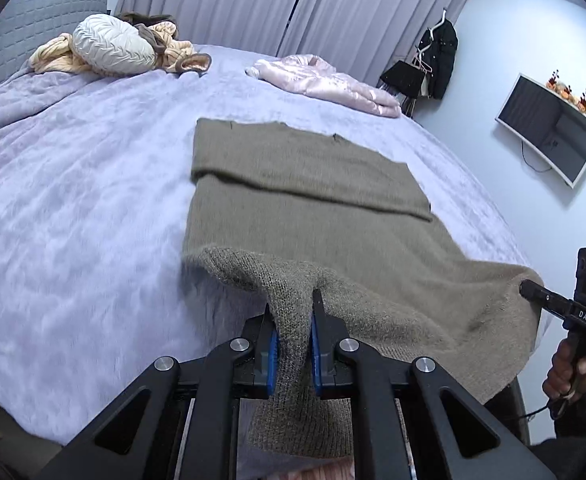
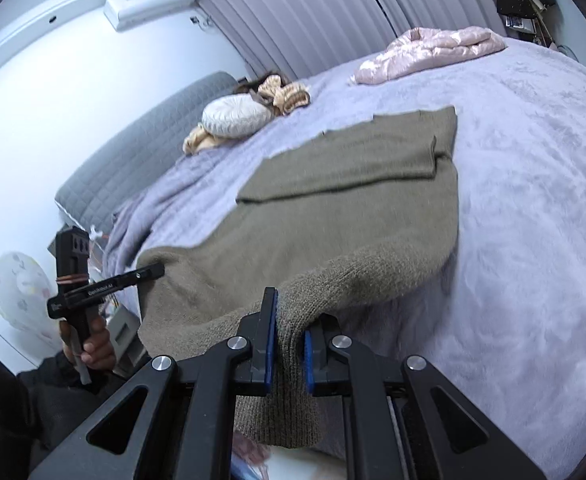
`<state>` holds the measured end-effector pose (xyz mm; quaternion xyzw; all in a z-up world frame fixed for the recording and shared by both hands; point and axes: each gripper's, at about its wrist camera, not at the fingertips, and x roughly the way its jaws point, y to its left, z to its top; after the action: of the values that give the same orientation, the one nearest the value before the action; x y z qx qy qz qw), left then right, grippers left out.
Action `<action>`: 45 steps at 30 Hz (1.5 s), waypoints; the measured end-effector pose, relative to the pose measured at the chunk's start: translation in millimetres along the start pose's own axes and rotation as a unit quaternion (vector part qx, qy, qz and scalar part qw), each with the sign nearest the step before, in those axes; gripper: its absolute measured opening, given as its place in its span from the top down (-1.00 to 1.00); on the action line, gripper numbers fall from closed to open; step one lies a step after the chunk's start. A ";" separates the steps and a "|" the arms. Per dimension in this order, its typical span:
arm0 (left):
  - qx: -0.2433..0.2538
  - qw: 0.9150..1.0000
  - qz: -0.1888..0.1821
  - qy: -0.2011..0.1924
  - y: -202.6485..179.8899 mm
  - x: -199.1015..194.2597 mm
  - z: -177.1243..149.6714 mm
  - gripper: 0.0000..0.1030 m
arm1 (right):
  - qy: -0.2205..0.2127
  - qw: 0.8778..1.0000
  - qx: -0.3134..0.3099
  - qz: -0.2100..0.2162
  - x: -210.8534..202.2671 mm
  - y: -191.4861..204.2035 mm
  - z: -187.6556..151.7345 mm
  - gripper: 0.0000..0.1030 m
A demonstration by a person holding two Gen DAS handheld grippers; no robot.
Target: Fold small clothes
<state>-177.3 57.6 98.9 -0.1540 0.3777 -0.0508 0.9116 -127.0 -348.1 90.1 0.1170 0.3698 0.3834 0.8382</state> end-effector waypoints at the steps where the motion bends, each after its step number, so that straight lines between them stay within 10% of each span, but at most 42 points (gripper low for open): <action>1: 0.000 1.000 0.000 -0.004 0.3 -0.1 5.1 0.73 | -0.007 1.000 -0.001 -0.002 -1.1 0.6 5.2 0.77; 45: -0.054 0.996 0.061 0.023 17.7 115.4 164.8 0.73 | 0.017 0.990 0.040 -0.134 115.7 -52.7 187.1 0.77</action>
<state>20.2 90.2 125.5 -0.1784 0.4097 0.0215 0.8943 85.1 -283.2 134.3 0.0936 0.4118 0.2547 0.8699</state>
